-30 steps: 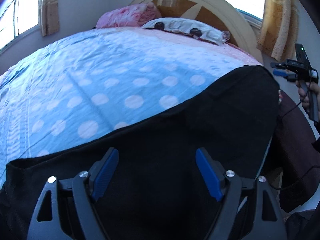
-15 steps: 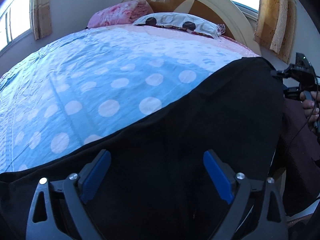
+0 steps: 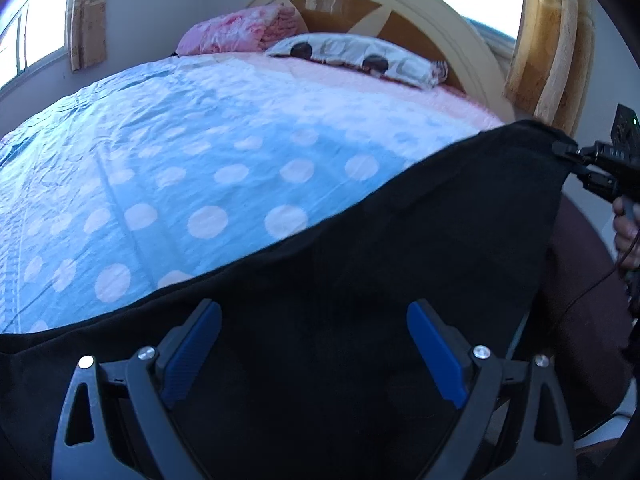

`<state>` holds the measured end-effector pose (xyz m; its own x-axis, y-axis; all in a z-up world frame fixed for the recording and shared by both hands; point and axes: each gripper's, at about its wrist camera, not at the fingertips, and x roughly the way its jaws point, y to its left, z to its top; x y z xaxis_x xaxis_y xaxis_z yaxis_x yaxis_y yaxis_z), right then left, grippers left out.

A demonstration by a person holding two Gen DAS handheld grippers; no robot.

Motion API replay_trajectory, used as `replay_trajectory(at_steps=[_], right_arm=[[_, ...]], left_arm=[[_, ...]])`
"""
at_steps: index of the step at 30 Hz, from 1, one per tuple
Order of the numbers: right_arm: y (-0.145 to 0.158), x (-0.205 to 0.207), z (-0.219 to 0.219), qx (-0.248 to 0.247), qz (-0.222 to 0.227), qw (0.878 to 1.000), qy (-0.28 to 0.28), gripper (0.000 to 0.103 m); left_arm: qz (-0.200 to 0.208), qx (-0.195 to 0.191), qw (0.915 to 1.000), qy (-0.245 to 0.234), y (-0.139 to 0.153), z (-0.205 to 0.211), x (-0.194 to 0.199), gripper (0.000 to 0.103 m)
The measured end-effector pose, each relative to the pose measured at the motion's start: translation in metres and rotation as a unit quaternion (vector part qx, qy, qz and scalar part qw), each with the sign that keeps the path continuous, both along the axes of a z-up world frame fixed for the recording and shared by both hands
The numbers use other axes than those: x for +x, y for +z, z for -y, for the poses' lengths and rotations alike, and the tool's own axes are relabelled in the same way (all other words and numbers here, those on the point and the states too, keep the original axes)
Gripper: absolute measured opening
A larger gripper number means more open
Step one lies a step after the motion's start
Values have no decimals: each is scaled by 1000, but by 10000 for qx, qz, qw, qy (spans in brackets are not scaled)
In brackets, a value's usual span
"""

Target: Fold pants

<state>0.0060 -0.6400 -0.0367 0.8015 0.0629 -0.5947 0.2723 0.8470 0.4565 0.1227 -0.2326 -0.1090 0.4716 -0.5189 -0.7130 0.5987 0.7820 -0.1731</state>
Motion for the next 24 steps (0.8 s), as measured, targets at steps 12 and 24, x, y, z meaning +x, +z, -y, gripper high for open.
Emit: replay_trajectory(at_steps=[12, 24], right_arm=[[-3, 32, -229, -1707, 184, 9324, 3181, 12], [-71, 35, -263, -1966, -735, 9040, 3725, 20]], left_arm=[[-1584, -2844, 9455, -13, 4, -61, 19, 97], [-1896, -2335, 9537, -70, -22, -35, 11, 97]])
